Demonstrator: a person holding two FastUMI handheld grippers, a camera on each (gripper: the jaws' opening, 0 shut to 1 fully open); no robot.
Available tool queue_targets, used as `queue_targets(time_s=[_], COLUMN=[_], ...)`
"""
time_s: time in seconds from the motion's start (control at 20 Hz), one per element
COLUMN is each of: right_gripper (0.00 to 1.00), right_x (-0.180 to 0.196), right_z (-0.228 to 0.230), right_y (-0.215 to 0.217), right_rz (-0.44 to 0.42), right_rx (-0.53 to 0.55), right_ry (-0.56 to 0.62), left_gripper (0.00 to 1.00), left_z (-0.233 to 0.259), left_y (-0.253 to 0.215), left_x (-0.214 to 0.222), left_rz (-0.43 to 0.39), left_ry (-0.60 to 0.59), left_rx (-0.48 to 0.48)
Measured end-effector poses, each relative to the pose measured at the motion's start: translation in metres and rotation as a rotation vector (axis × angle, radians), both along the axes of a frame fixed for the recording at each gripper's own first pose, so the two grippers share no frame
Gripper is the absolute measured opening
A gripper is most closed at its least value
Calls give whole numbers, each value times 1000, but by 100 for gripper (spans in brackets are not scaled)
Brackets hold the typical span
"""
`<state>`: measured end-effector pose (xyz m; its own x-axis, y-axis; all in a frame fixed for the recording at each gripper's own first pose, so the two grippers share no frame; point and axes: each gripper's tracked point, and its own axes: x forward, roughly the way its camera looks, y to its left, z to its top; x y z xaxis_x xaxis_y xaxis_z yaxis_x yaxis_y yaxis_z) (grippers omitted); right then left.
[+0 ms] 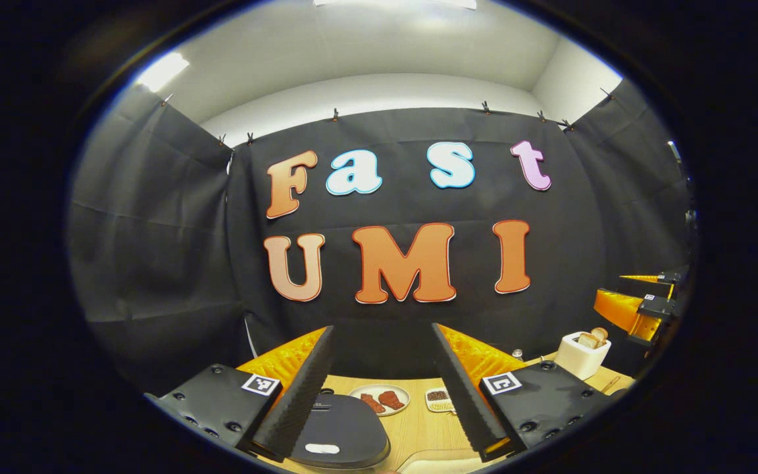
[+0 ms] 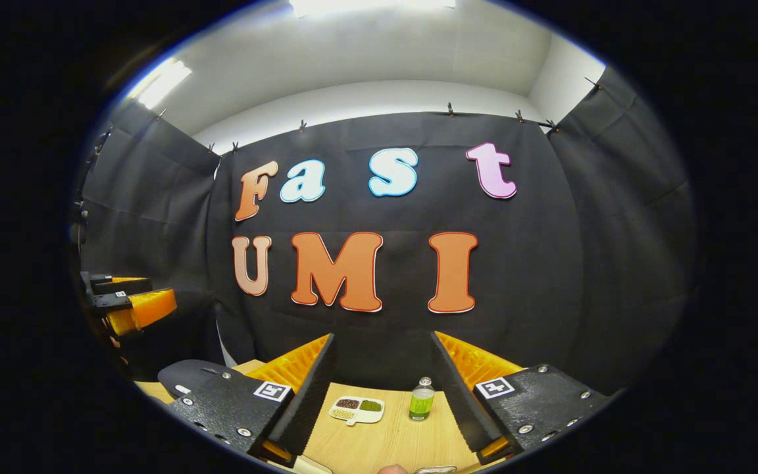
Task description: Close the left gripper, press the button to open the rice cooker; take a wooden spoon from the chopstick holder with the right hand, scoop a spoonful of rice and pour it into the rice cooker, then put the wooden spoon back into the chopstick holder.
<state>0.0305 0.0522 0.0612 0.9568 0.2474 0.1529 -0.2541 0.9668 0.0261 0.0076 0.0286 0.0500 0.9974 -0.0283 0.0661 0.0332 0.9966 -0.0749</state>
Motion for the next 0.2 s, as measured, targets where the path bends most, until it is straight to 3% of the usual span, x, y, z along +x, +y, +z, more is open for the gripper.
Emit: queue_targets(time_s=[0.05, 0.2], right_gripper=[87, 87], right_x=[1, 2], right_z=[-1, 0], right_y=[1, 8], right_rz=[6, 27], right_rx=[-2, -13], right_ry=[5, 12], left_gripper=[98, 98], left_z=[-1, -1], left_y=[2, 7], left_x=[-1, -5], left_rz=[3, 9], left_ry=[1, -2], left_rx=[6, 11])
